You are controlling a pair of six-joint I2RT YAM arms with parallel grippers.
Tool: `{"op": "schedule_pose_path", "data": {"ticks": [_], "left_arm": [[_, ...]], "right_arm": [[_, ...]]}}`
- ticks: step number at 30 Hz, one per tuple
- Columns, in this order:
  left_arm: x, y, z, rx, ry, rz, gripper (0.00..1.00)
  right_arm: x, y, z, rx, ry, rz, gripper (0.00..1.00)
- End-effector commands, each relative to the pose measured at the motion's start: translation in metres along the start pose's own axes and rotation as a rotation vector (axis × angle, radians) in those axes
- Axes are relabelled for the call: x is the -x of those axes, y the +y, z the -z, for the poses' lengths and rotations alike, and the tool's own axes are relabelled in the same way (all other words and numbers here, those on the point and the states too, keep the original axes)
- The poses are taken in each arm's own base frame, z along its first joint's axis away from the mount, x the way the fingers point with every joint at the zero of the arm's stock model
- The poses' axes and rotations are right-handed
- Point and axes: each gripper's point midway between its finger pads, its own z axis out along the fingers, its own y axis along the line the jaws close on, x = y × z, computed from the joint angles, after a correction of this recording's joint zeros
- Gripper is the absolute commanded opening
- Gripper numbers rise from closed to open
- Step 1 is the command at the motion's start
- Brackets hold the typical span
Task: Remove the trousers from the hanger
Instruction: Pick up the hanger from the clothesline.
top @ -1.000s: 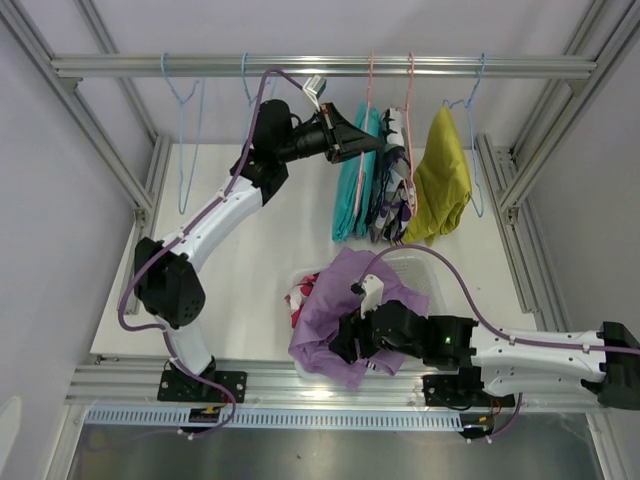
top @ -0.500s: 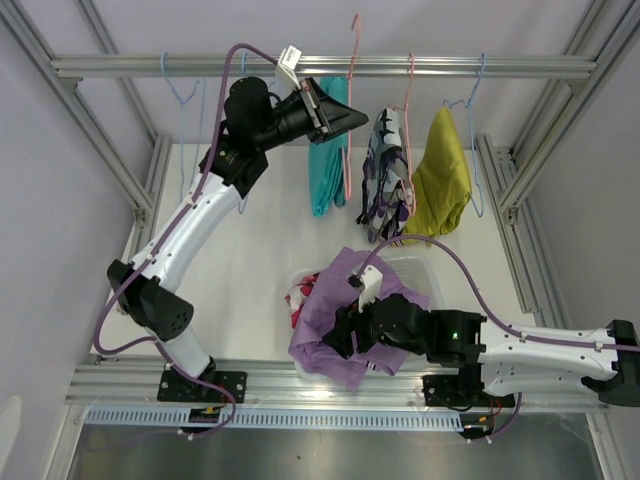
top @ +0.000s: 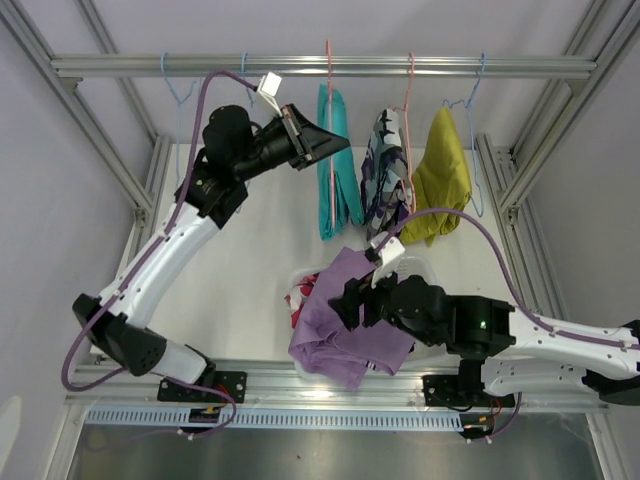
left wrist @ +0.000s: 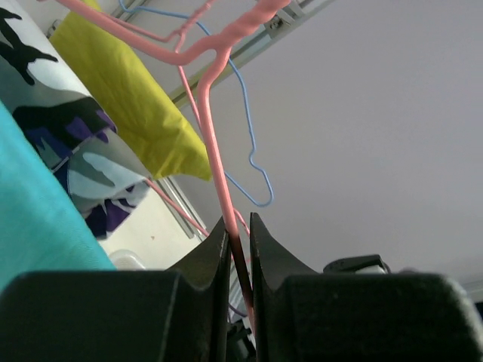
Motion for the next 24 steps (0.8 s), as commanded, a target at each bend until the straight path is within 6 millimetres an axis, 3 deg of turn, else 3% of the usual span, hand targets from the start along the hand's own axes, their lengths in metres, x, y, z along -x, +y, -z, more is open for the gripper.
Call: {"op": "schedule_pose_path", "data": {"ticks": [1,3,4,11,15,22,24], "left_arm": [[0.04,-0.085,0.051,-0.191,-0.212,-0.217,0.0],[0.04,-0.089,0.064,-0.185,-0.239,-0.219,0.0],[0.041,-0.09,0.074,-0.155,-0.26,-0.21,0.0],[0.041,-0.089,0.095,-0.097,-0.326,-0.187,0.0],[0.036,-0.078,0.097,-0.028,-0.314,-0.183,0.0],[0.034,-0.07,0.096,0.042,-0.29,-0.139,0.0],[0.034,-0.068,0.097,0.052,-0.291,-0.129,0.01]], "right_arm": [[0.051,-0.025,0.01,-0.16,-0.172,0.053,0.69],[0.066,-0.036,0.011,-0.235,-0.24,0.088,0.69],[0.088,-0.04,0.01,-0.283,-0.335,0.084,0.7],[0.115,-0.06,-0.007,-0.4,-0.467,0.084,0.7],[0.123,-0.059,-0.035,-0.368,-0.469,0.092,0.7],[0.156,-0.05,-0.054,-0.263,-0.565,0.054,0.71],[0.155,-0.054,-0.06,-0.252,-0.58,0.053,0.71]]}}
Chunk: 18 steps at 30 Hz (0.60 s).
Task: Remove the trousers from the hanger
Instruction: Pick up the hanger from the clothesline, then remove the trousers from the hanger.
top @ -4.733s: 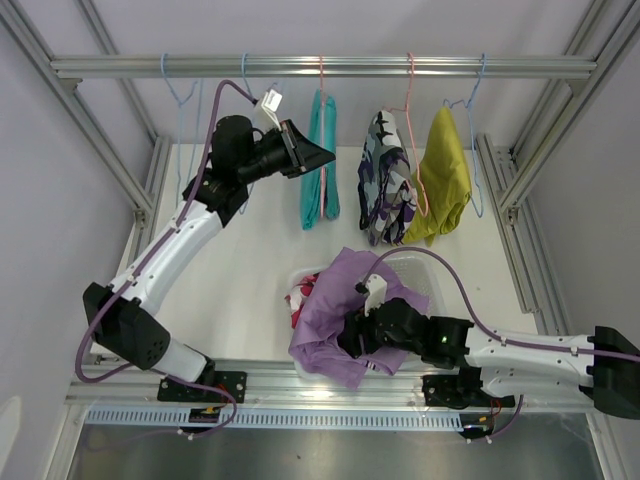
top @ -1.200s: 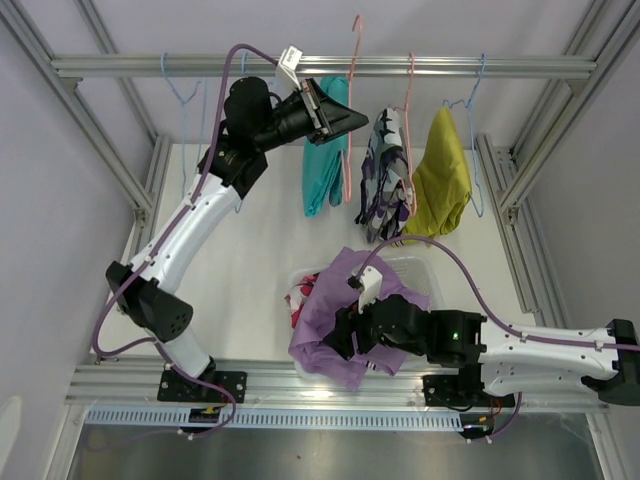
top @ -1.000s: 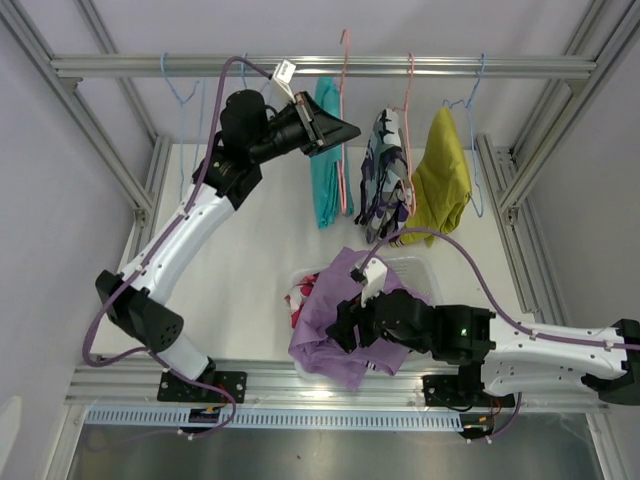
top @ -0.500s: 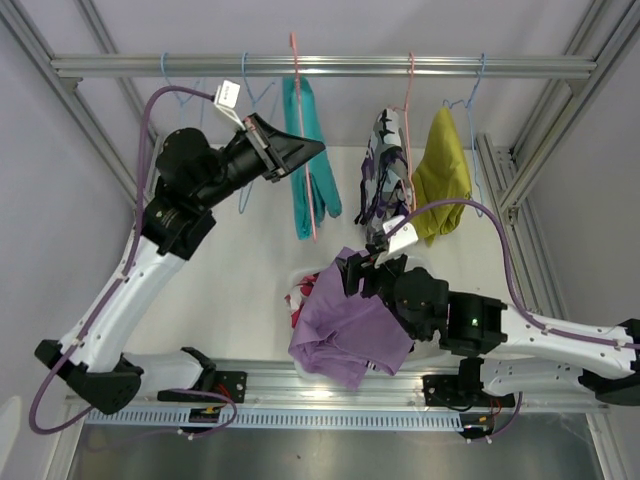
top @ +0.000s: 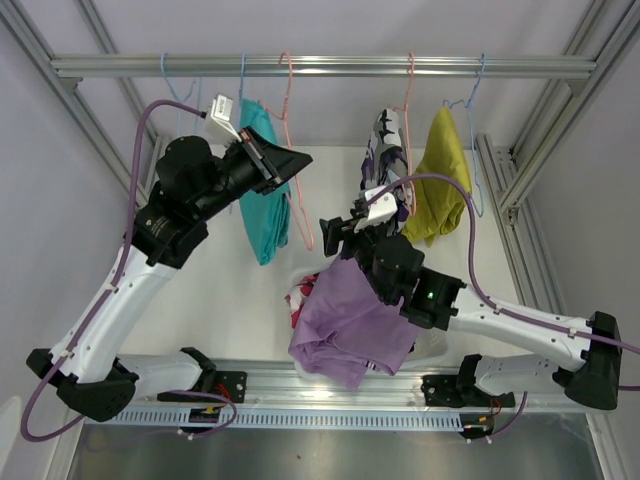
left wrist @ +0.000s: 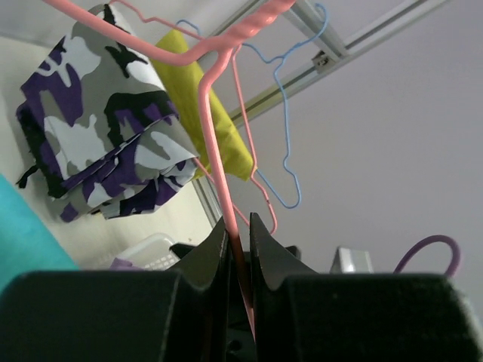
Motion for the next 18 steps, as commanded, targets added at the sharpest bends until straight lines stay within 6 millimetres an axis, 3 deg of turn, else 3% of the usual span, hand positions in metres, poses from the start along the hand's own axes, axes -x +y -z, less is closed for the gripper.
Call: {"op": "schedule_pose_path", "data": {"ticks": [1,12,18], "left_arm": [[0.037,-0.049,0.019,-0.138,-0.132,-0.066,0.0],[0.031,-0.038,0.01,-0.098,-0.105,-0.03,0.0],[0.03,-0.036,0.009,-0.09,-0.1,-0.03,0.0]], "right_arm": [[0.05,0.014,-0.008,0.083,-0.178,-0.128,0.71],[0.03,0.017,-0.023,0.174,-0.234,-0.191,0.7],[0.029,0.021,-0.032,0.228,-0.235,-0.211,0.71]]}}
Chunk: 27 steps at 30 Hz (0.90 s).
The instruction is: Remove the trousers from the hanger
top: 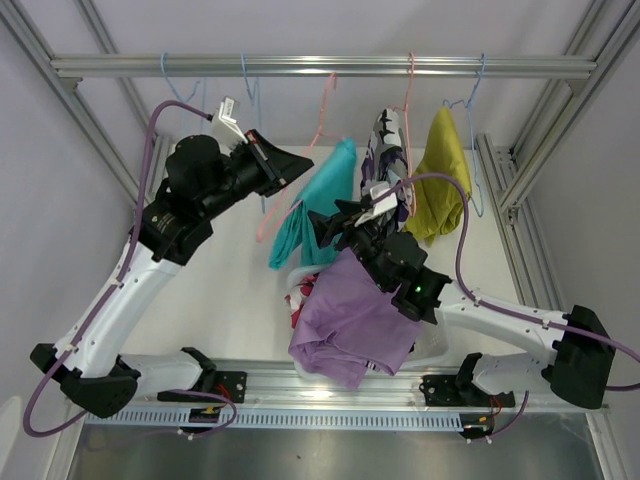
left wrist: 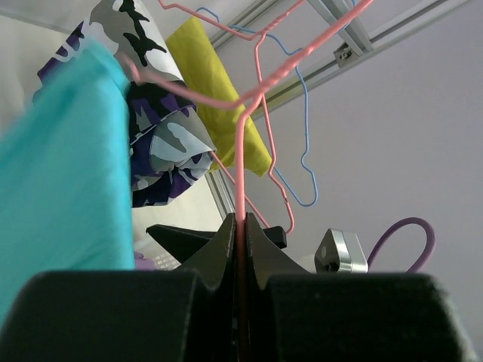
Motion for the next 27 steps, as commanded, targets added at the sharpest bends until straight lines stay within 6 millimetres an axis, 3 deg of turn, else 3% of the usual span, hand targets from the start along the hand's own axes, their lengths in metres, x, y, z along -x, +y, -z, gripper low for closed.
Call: {"op": "schedule_pose_path", "data": {"ticks": [1,13,23,27], "left_arm": [[0.038,-0.052,0.02,-0.156,-0.131,-0.04,0.01],[0.045,-0.049,0.026,-0.133,-0.168,-0.045,0.0],[0.051,-0.046,0.033,-0.112,-0.215,-0.043,0.0],[0.05,-0.047,0.034,-0.111,-0.217,-0.048,0.0]], "right_arm": [[0.023,0.011,-0.008,0.065,-0.085,-0.077,0.71],[0.01,0.023,-0.021,0.121,-0.039,-0.109,0.71],[0.011,0.037,-0.025,0.172,-0.018,-0.117,0.71],[0.001,0.042,-0.03,0.164,0.016,-0.092,0.72]]}}
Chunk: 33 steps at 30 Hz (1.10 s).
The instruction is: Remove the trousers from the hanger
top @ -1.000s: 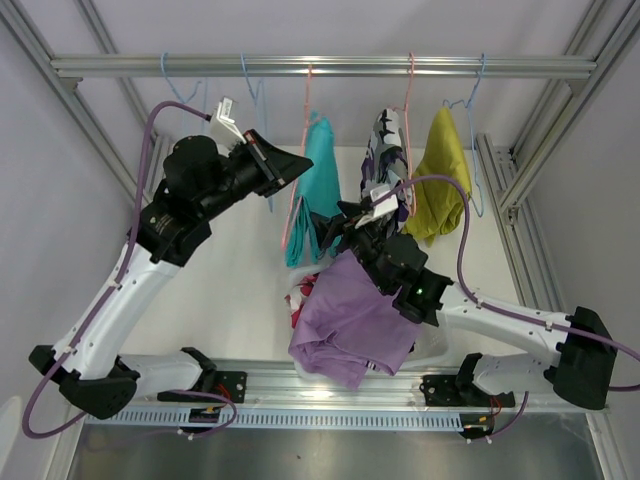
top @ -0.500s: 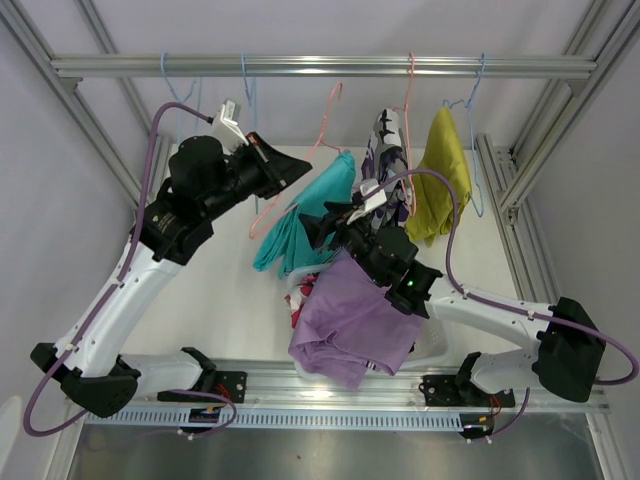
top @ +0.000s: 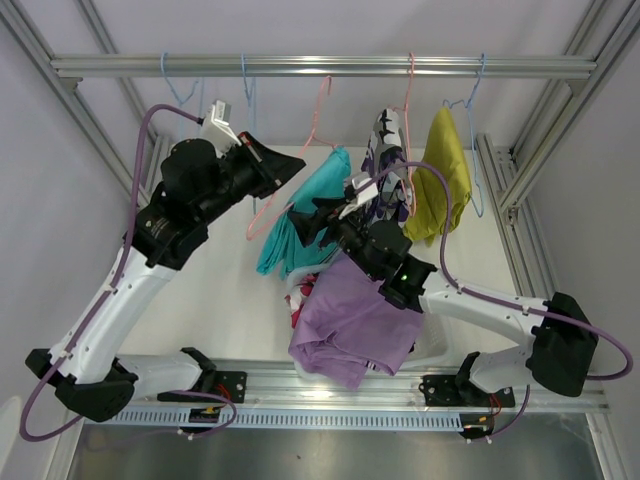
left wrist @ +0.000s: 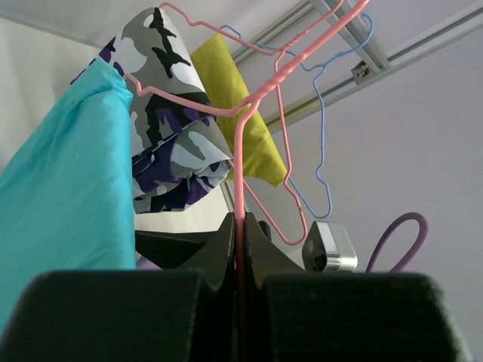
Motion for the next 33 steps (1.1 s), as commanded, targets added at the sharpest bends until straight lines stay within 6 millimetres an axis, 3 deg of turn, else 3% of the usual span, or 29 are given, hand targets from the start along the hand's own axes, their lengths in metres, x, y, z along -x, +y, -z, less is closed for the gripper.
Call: {"op": "schedule_pose_path", "data": {"ticks": [1,10,25,33], "left_arm": [[0.045,-0.054,0.03,-0.173,-0.171,-0.026,0.01],[0.047,-0.061,0.037,-0.192,-0.182,-0.042,0.0],[0.055,-0.062,0.045,-0.187,-0.222,-0.066,0.0],[0.058,-0.065,0.049,-0.196,-0.233,-0.075,0.01]], "right_arm": [[0.007,0.009,-0.011,0.007,-0.016,0.002,0.73],[-0.007,-0.02,-0.019,-0.156,0.008,0.079,0.73],[-0.017,-0.048,-0.019,-0.232,0.045,0.1,0.73],[-0.037,-0.067,-0.011,-0.272,0.094,0.114,0.73]]}}
